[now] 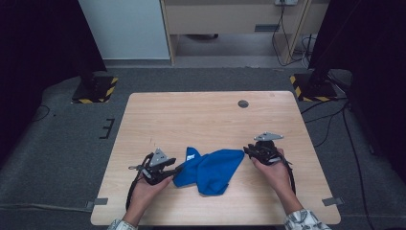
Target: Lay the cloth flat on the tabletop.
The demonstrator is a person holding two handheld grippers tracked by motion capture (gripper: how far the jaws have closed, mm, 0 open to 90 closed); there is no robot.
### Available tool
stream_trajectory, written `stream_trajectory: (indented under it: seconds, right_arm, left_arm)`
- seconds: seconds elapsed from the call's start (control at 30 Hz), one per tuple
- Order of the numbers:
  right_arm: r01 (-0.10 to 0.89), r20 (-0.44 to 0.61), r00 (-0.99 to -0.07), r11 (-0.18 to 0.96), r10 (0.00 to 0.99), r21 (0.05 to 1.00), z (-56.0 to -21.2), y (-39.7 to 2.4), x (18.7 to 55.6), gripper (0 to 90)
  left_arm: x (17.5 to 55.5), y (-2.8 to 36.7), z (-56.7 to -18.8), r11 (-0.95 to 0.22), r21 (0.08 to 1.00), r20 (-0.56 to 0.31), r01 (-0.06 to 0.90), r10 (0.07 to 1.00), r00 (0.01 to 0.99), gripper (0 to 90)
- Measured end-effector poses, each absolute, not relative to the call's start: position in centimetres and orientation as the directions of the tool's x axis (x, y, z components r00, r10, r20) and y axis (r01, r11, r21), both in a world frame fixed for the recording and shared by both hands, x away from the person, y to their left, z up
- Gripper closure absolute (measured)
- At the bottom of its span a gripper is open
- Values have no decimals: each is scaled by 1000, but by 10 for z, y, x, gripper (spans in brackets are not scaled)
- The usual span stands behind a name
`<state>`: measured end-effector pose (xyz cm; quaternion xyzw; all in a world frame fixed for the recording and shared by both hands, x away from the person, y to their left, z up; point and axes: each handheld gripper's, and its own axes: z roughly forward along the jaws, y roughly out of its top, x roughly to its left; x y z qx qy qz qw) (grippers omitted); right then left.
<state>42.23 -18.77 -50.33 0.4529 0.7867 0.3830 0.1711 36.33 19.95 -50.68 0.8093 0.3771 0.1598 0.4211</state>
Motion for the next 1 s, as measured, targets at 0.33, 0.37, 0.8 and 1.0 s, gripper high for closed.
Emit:
stream_trajectory:
  seconds: [0.33,0.37,0.8,1.0]
  right_arm:
    - [628,102,-507,286,856,724,-518,-167,423,563]
    - [626,95,-505,288,858,725,-519,-165,424,559]
    - [612,125,-568,316,813,725,-521,-158,422,885]
    - [587,127,-580,305,805,750,-510,-159,417,887]
  left_arm:
    - [377,196,-520,-372,769,-101,520,732,673,565]
    - [377,195,-521,-374,768,-104,520,729,677,563]
    - [377,183,-525,-452,737,-71,503,688,722,818]
    - [374,187,-515,-424,771,-48,475,705,708,871]
